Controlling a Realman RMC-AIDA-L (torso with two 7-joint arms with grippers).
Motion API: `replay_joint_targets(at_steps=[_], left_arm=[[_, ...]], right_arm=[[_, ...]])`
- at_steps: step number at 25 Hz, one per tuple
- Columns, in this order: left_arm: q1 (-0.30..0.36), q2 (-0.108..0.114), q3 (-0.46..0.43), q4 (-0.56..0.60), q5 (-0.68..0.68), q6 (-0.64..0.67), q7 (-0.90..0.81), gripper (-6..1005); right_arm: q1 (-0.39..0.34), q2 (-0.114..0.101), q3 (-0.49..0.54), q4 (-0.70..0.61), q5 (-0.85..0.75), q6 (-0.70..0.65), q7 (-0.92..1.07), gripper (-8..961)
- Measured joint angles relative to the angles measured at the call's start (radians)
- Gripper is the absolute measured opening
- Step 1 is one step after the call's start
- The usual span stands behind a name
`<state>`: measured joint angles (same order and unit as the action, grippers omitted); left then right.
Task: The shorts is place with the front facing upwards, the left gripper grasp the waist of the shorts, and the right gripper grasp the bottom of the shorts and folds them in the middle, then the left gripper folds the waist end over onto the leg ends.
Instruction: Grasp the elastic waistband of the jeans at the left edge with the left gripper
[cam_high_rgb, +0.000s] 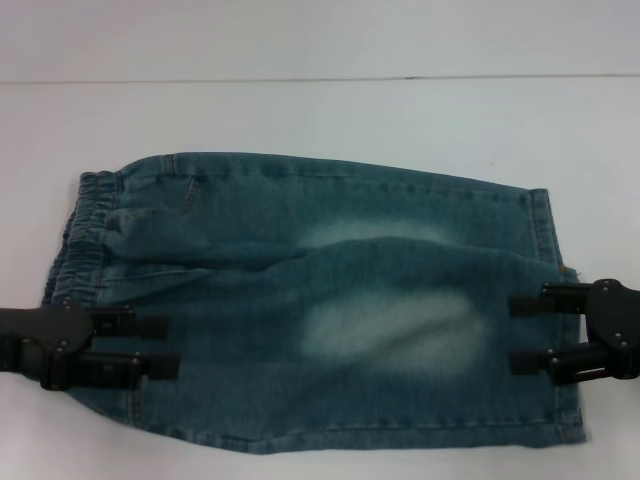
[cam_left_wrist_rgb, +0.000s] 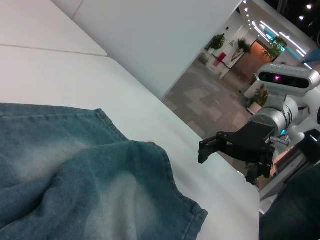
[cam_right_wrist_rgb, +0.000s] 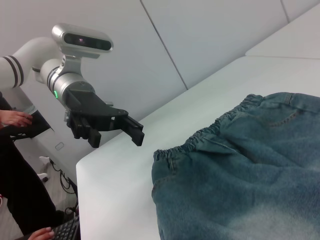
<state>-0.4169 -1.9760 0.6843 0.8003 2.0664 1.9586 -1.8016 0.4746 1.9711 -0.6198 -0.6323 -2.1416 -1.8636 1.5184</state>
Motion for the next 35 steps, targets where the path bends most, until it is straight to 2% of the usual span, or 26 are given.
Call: replay_joint_targets(at_steps=[10,14,19,20,21,22,23,25,28,33,35], left_arm=[[0.0,0.001,-0.001,-0.001,0.004,-0.004,-0.001,800],[0.005,0.009,-0.019,0.008,0.049,-0.024,-0.017,795],[0.029,0.038,-0.149,0.046,0.154,-0.057,-0.034,790],[0.029,0.038,-0.149,0.046,0.154,-0.057,-0.034,789],[0.048,0.056,-0.195,0.058,0.186,-0.073,-0.033,787],[0.048,0.056,-0.195,0.058,0.186,-0.073,-0.033,786],[0.066,0.073,-0.22,0.062,0.21,-0.095,-0.034,785],[0.078,0.079,-0.23,0.063,0.229,-0.119,-0.035,783],[0.084,0.075,-0.231,0.074,0.251,-0.152,-0.035,780],[0.082,0.042,-0.225,0.102,0.317,-0.245,-0.031,774],[0.08,0.038,-0.225,0.103,0.334,-0.261,-0.031,772]], right_arm=[[0.001,0.0,-0.001,0.003,0.0,0.001,-0.001,945],[0.001,0.0,-0.002,0.006,0.0,0.007,-0.001,945],[0.001,0.001,-0.003,0.007,0.0,0.008,-0.003,944],[0.001,0.001,-0.003,0.007,0.0,0.008,-0.003,944],[0.001,0.002,-0.003,0.007,0.0,0.008,-0.003,944],[0.001,0.003,-0.003,0.007,0.0,0.008,-0.003,944],[0.001,0.003,-0.003,0.007,0.0,0.009,-0.003,944],[0.001,0.005,-0.003,0.007,0.0,0.009,-0.003,944],[0.004,0.006,-0.003,0.007,0.0,0.009,-0.005,944],[0.007,0.007,-0.003,0.008,0.0,0.009,-0.006,945],[0.007,0.008,-0.003,0.008,0.0,0.009,-0.007,945]])
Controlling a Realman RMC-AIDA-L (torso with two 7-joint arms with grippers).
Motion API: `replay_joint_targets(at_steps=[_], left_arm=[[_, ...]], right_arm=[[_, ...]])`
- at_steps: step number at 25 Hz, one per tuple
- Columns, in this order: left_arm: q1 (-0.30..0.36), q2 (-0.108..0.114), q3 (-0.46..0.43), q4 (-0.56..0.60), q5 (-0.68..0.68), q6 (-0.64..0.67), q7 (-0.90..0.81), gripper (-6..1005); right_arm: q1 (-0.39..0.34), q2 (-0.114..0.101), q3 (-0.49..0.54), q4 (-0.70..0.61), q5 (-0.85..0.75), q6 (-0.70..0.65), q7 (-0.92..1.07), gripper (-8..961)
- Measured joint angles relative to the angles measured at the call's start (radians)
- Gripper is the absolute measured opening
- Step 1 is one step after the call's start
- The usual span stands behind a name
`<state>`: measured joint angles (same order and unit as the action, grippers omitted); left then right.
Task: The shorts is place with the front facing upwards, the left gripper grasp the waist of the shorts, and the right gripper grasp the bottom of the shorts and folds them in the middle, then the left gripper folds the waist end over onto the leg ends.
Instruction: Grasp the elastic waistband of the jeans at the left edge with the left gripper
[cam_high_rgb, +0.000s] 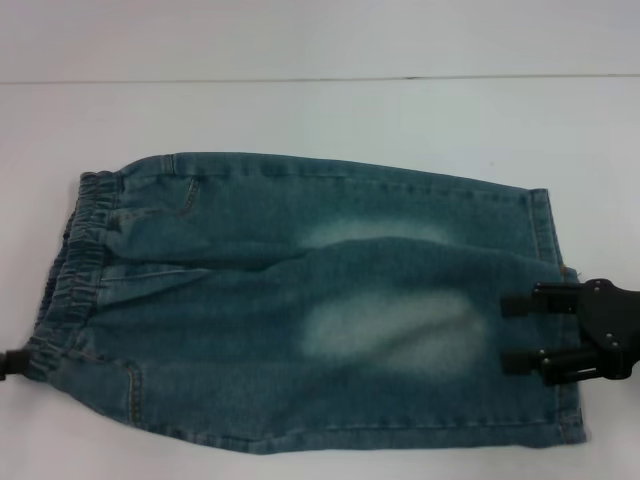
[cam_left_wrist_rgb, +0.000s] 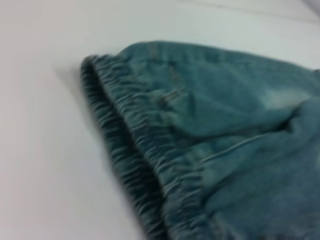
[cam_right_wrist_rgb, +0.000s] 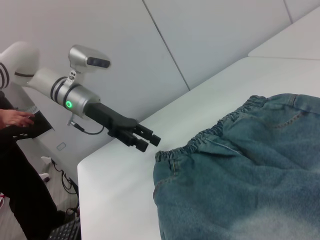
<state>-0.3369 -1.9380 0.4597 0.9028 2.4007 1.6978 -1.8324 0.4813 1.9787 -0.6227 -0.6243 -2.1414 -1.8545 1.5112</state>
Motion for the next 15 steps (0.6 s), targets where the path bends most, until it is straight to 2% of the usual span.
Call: replay_joint_targets(at_steps=[7,15], left_arm=[[-0.009,-0.025,0.003,0.0,0.057,-0.053,0.001,764],[-0.013,-0.032,0.02,-0.01,0.062,-0.075,0.003,755]], right_arm=[[-0.005,0.001,-0.001,0.0,0.0,0.0,-0.003,944],[-0.001,0.002,-0.002,0.0,0.0,0.0,-0.003,945]])
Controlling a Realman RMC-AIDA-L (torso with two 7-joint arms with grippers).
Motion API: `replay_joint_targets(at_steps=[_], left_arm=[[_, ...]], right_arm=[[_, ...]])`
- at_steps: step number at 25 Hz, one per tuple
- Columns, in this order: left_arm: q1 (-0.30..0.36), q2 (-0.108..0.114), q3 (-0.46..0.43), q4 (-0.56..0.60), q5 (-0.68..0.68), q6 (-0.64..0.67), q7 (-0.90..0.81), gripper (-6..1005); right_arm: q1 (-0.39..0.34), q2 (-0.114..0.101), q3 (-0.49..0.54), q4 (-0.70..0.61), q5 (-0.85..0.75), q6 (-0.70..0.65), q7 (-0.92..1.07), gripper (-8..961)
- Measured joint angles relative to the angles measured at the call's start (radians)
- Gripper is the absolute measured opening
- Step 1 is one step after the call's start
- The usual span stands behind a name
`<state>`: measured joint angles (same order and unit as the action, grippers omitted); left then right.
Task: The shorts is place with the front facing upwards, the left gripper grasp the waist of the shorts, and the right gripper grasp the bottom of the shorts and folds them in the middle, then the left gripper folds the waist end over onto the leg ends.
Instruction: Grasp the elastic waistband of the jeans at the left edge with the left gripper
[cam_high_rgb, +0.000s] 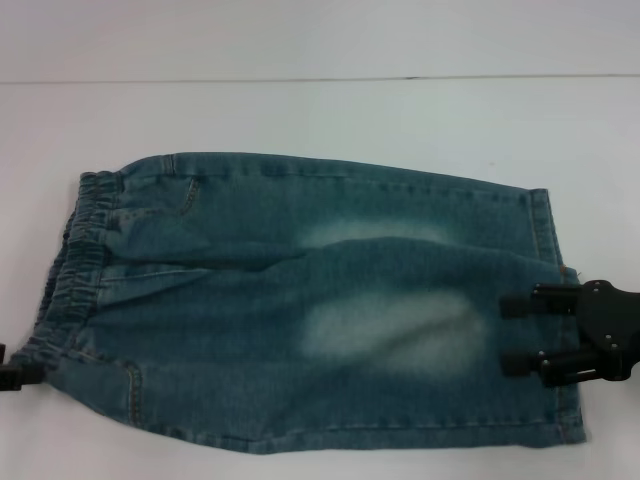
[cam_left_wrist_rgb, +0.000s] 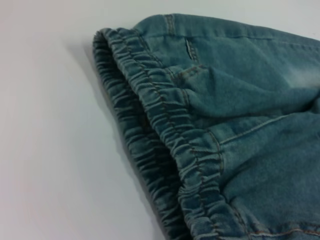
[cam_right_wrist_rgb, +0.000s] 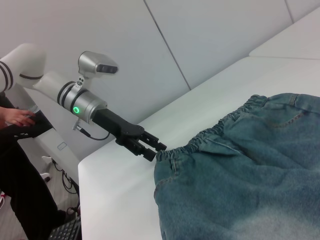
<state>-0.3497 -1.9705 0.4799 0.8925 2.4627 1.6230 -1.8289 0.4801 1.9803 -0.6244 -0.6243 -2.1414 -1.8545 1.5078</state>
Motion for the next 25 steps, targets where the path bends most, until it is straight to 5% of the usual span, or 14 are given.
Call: replay_joint_targets(at_steps=[7,25], left_arm=[[-0.004,-0.008,0.012,-0.001,0.014,0.002,-0.001,747],[-0.028,-0.037,0.011,0.018,0.006,0.038,0.023,228]], right_arm=[[0.001,0.0,0.0,0.0,0.0,0.0,0.0,944],[0.001,0.002,0.009,0.0,0.0,0.0,0.0,945]])
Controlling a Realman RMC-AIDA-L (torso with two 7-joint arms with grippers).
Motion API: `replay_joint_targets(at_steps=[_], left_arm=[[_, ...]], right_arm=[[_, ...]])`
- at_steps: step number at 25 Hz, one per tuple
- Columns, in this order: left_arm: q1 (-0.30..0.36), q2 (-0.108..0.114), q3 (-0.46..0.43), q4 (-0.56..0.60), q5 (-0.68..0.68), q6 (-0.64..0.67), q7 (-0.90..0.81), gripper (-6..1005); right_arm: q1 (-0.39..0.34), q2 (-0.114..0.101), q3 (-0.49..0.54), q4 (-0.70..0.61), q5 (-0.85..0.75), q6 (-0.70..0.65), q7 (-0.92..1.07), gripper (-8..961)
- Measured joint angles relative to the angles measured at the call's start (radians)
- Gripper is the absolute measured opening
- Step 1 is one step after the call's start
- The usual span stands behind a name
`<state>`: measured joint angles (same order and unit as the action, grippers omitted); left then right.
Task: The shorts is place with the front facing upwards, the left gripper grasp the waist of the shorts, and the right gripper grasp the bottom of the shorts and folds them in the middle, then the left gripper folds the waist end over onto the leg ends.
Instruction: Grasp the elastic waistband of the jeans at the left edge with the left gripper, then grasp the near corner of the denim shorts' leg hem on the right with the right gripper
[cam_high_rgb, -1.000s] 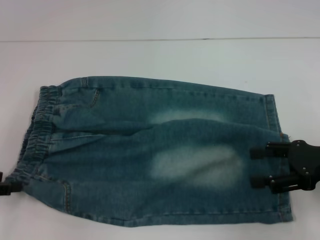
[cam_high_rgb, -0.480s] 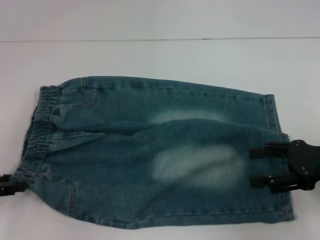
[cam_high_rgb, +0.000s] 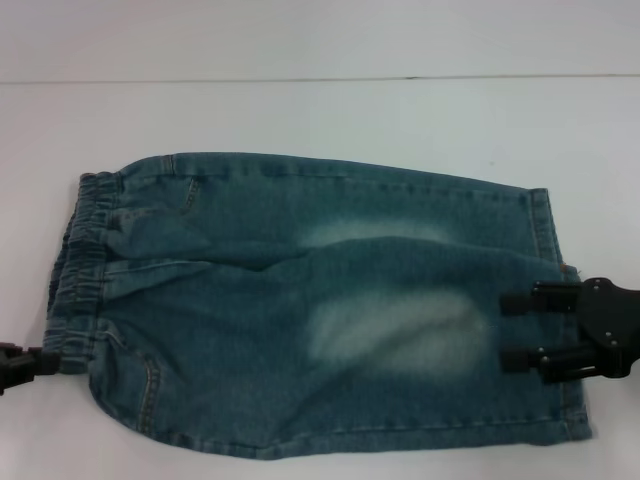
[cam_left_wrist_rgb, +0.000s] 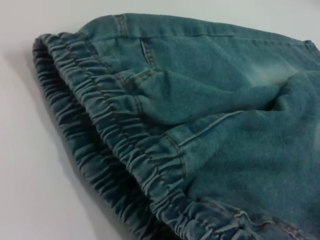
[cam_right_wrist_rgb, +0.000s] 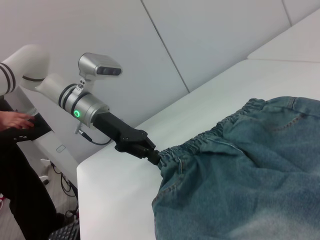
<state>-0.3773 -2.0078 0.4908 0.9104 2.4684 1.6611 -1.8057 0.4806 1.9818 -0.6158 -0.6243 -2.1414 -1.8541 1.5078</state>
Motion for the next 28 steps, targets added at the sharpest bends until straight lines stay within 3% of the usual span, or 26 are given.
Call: replay_joint_targets(at_steps=[4,11,17,22,28], left_arm=[[-0.008,0.0,-0.001,-0.001,-0.001,0.011,0.0,86],[-0.027,-0.002,-0.006,-0.005,-0.002,0.031,-0.014,60],[-0.051,-0.007,-0.016,0.001,-0.008,0.032,-0.039,58],[-0.069,-0.006,-0.035,-0.001,-0.009,0.031,-0.052,56],[-0.085,-0.006,-0.066,-0.006,-0.011,0.018,-0.053,56]], right_arm=[[0.004,0.0,0.003,0.0,0.004,0.001,0.004,945],[0.032,-0.005,0.061,-0.007,0.007,0.003,0.073,945],[0.062,-0.052,0.045,-0.079,-0.017,-0.009,0.254,945],[0.088,-0.06,0.011,-0.232,-0.205,-0.082,0.379,945],[0.135,-0.053,0.004,-0.277,-0.458,-0.128,0.405,944]])
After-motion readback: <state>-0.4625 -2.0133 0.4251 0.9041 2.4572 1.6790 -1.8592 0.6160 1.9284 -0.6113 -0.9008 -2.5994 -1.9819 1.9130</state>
